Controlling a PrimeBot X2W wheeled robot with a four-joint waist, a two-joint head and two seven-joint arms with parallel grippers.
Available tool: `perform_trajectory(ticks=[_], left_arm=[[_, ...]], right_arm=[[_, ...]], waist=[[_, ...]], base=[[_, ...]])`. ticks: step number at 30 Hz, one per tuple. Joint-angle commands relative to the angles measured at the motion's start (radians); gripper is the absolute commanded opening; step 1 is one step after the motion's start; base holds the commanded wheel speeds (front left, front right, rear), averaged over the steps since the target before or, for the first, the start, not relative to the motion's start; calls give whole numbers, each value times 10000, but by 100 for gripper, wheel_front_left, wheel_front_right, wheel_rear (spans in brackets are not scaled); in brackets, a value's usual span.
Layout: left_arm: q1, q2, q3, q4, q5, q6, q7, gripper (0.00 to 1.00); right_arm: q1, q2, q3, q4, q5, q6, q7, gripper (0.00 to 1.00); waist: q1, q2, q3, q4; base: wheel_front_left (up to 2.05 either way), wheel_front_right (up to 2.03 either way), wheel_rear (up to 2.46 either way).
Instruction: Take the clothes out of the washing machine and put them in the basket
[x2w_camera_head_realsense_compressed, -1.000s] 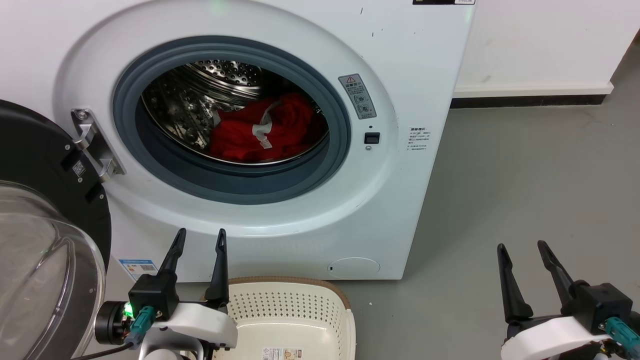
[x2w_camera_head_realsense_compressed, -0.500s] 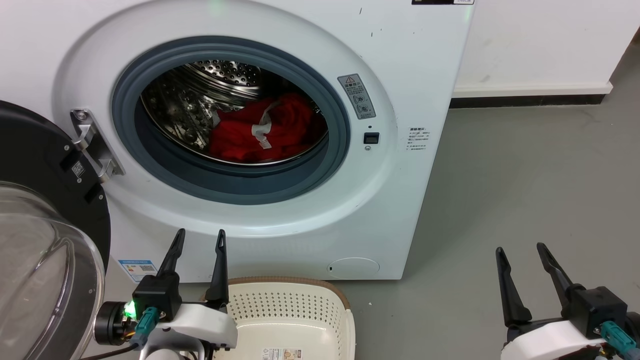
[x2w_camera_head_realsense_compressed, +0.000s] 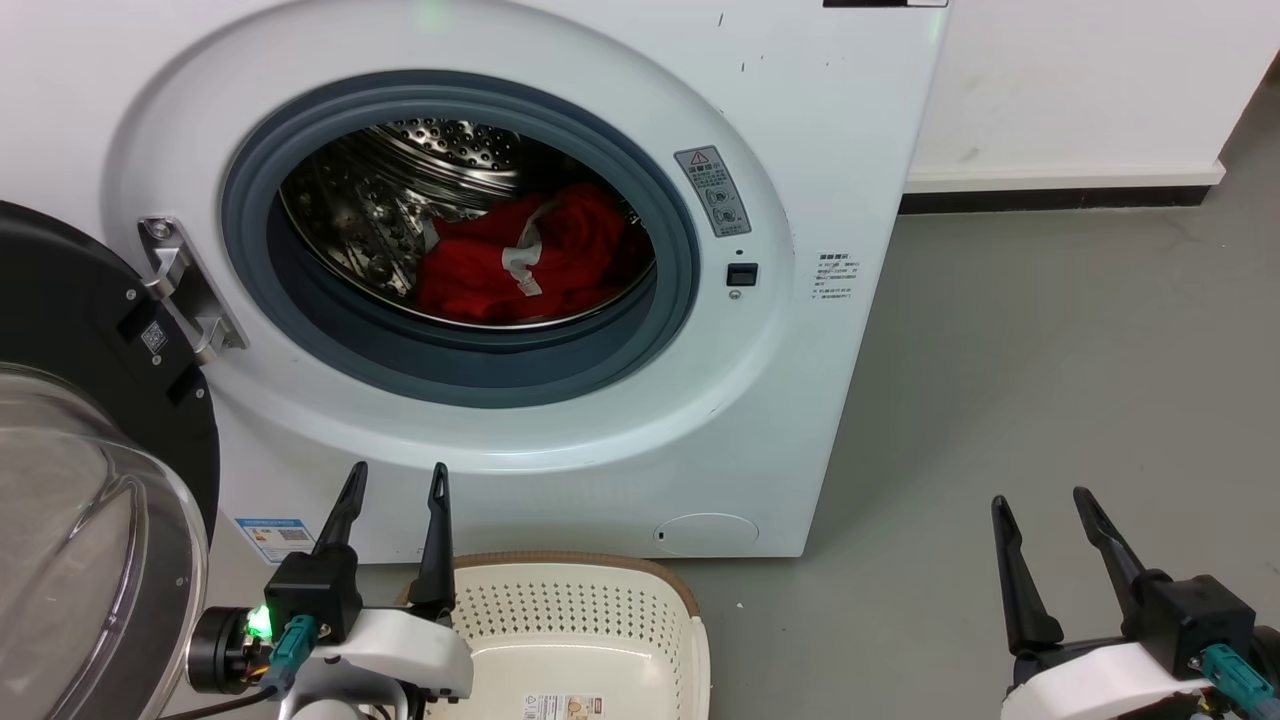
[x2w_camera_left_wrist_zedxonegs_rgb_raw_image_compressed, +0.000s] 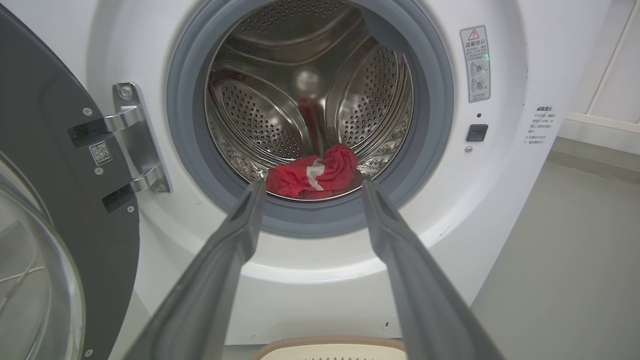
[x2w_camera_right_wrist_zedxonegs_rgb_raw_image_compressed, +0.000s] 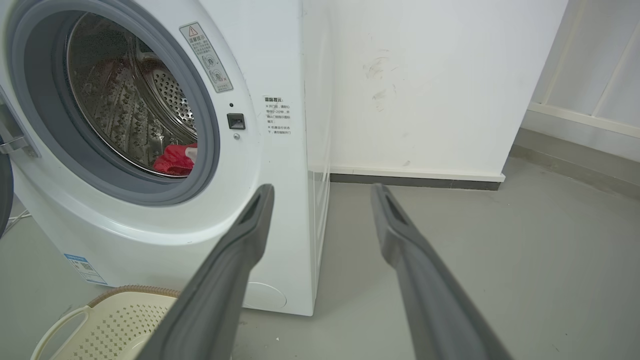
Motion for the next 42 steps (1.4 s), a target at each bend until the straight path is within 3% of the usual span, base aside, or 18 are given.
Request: perform_trajectory(ticks=[1,9,17,28,42], left_arm=[[-89,12,5,18,87,35,-28,100],[-612,174,23,219,174,19,-27,100],[-2349,627,82,1137,126,-116,342,100],[-5073,1801,331,2381,136,-364,1274,100],[-8269,3729,163,4171,381,-782,2781,100]], right_arm=[[-50,-5,11,4,-10,-3,-50,100],[-355,-5,104,-91,-3,-3,-84,100],[-846,-2,245,-172,128,-3,-203,100],[-1746,0,560,76,455,-3,-651,100],[-2834,3,1172,882,1218,-3,-1253,100]], waist=[[0,0,17,-9],[0,0,503,-237],[0,0,1563,-848],[0,0,3320,-1770],[0,0,5153,-2976]], base=[[0,0,0],[0,0,0],[0,0,0],[0,0,0],[0,0,0]])
